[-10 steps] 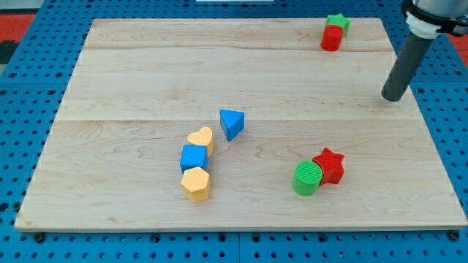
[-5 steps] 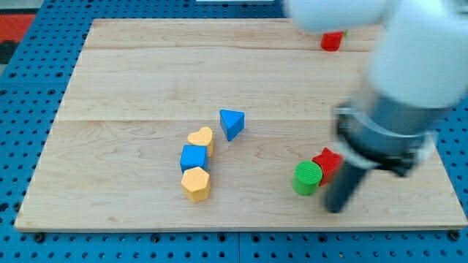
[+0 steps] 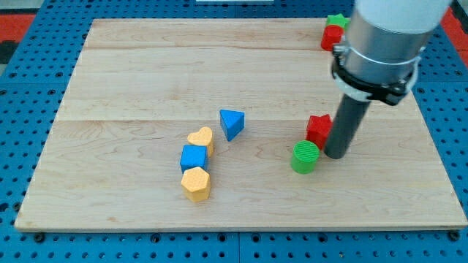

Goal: Slide the red star towards red circle

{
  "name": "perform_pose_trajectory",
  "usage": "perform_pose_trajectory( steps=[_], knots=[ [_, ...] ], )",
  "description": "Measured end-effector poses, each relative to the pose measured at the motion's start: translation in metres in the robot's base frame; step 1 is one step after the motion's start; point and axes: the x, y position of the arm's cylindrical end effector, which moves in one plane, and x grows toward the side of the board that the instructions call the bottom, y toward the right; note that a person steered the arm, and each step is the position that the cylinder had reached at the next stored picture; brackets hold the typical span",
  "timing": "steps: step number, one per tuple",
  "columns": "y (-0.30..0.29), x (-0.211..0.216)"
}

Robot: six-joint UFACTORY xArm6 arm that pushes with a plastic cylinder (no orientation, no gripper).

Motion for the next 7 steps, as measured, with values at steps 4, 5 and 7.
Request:
perform_pose_trajectory(
  steps=[4,5,7],
  knots=[
    [-0.063,-0.137],
    [-0.054,-0.168],
    [0.017,-0.239]
  ],
)
